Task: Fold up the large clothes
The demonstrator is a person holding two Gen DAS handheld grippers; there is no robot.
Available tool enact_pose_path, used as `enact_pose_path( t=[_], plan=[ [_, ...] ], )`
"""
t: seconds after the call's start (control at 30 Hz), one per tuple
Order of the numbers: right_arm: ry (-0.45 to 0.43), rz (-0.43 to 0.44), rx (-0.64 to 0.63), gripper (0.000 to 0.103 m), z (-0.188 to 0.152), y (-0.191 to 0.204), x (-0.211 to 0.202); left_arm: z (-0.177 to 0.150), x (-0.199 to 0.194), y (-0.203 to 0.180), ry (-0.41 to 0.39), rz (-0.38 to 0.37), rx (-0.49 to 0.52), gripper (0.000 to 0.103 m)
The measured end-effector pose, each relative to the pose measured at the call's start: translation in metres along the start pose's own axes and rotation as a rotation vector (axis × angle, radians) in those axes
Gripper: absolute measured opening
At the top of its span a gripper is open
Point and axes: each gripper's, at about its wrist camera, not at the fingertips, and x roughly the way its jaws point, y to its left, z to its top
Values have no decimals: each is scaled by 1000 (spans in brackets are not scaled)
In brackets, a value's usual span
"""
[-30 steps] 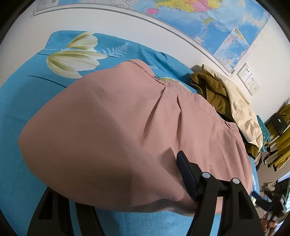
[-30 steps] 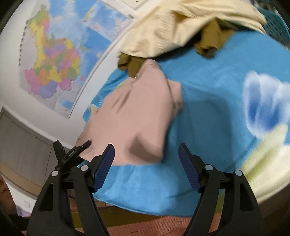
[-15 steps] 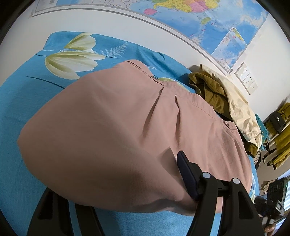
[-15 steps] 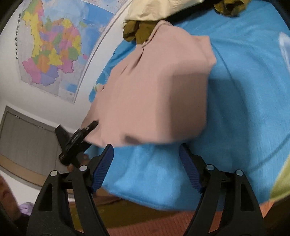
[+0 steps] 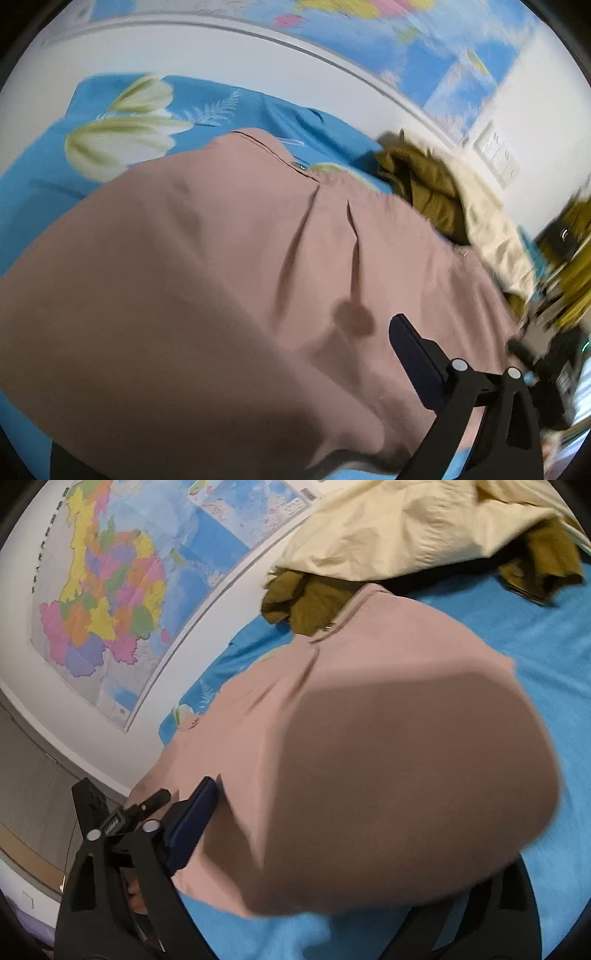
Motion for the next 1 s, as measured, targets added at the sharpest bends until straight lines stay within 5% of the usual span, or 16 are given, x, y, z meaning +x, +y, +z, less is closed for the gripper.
enact_pose_path(
  t=[0.13,0.2,0.23,0.33,0.4,0.43,0.53,0.57,0.6,0.7,0.8,0.9,0.97,1.0],
  plan=[
    [-25,18,1,86,6,3,8,4,4,-2,15,19,-2,91],
    [-16,22,-7,48,7,2,13,7,3,3,13,36,-26,67],
    [-14,34,2,44,8,-1,13,8,2,8,9,47,-47,61],
    [14,69,43,48,13,-11,19,9,1,14,16,15,-56,63],
    [5,82,49,56,15,-10,19,11,4,10,29,-17,-34,84],
    [1,77,44,58,16,-8,20,11,7,4,35,-22,-5,87],
    [-6,68,23,61,17,-3,25,10,14,-8,21,46,33,86],
    [-7,75,27,59,18,-4,26,10,15,-11,14,69,44,79],
    [0,83,38,44,20,-7,28,11,16,-12,6,106,51,74],
    [25,141,101,31,22,-19,31,14,14,-5,13,107,8,37],
    [37,155,105,37,23,-20,31,16,14,1,26,74,-20,41],
    [43,201,145,45,28,-22,32,18,17,-3,29,31,-9,60],
    [47,197,139,41,29,-20,35,18,20,-9,26,59,1,59],
    [51,197,130,34,30,-19,36,18,21,-11,23,83,7,45]
  ],
)
